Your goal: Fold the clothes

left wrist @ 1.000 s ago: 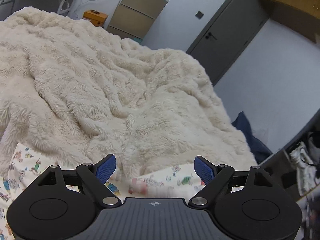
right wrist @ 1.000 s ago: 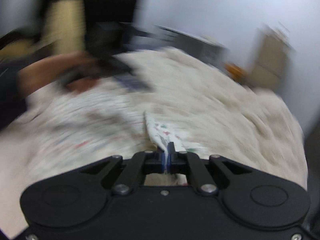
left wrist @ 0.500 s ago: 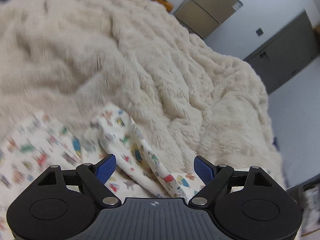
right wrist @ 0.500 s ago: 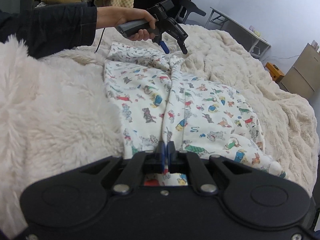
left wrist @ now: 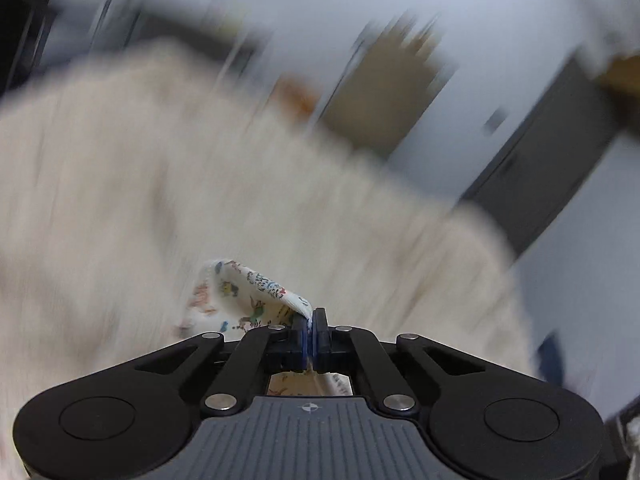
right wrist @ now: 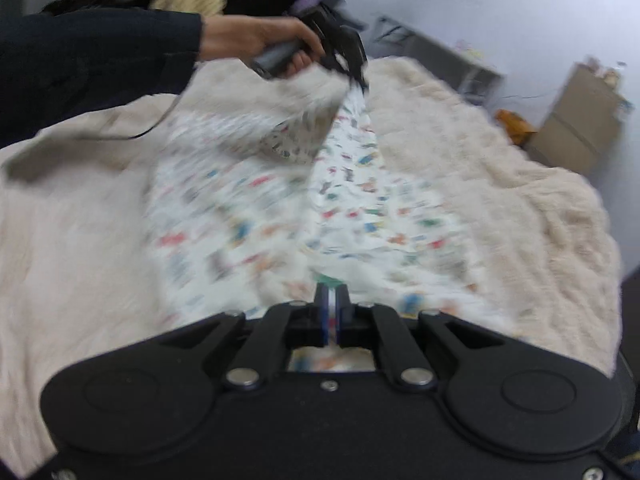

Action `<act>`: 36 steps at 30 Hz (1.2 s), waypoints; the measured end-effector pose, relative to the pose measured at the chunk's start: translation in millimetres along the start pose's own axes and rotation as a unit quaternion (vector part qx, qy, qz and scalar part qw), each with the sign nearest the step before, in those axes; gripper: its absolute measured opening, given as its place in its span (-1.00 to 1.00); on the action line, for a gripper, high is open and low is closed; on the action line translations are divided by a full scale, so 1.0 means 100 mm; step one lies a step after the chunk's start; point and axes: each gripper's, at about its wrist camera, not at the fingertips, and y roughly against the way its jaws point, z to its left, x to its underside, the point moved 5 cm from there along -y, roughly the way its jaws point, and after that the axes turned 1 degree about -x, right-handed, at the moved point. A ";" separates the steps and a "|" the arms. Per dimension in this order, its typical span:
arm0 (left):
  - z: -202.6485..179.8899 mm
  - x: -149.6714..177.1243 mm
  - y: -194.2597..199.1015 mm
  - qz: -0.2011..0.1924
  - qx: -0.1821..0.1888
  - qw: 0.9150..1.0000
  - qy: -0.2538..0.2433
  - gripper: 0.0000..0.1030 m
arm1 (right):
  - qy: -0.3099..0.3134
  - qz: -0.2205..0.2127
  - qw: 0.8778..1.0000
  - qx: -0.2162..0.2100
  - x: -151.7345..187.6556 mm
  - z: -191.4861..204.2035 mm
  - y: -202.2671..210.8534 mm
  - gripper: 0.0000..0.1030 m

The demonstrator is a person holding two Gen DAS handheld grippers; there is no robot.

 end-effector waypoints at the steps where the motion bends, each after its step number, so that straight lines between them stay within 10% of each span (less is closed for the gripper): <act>1: -0.04 -0.08 0.09 -0.021 0.006 1.000 -0.002 -1.00 | -0.006 -0.008 1.000 0.002 -0.03 -0.03 0.03 -0.97; 5: -0.01 -0.34 0.60 -0.137 0.001 0.990 -0.012 -1.00 | -0.016 -0.030 0.999 0.006 -0.10 -0.09 0.10 -0.96; 11: 1.34 0.88 -0.01 0.035 -0.149 0.986 0.060 -0.73 | -0.033 -0.020 0.999 -0.002 0.07 -0.11 0.05 -0.94; 17: 1.99 1.67 -0.10 0.097 -0.152 0.972 0.148 -0.57 | -0.085 -0.013 0.996 0.014 0.35 -0.44 0.13 -0.89; 25: 1.16 1.50 0.37 0.075 -0.136 0.988 0.024 0.36 | -0.185 -0.022 0.981 0.056 0.84 -1.17 0.38 -0.44; 31: 0.52 1.74 0.93 0.054 -0.096 0.991 -0.075 0.69 | -0.260 -0.034 0.962 0.078 1.29 -1.50 0.48 0.07; 36: 0.15 1.88 1.33 0.013 -0.018 0.998 -0.067 0.81 | -0.393 -0.074 0.911 0.096 1.77 -1.99 0.65 0.12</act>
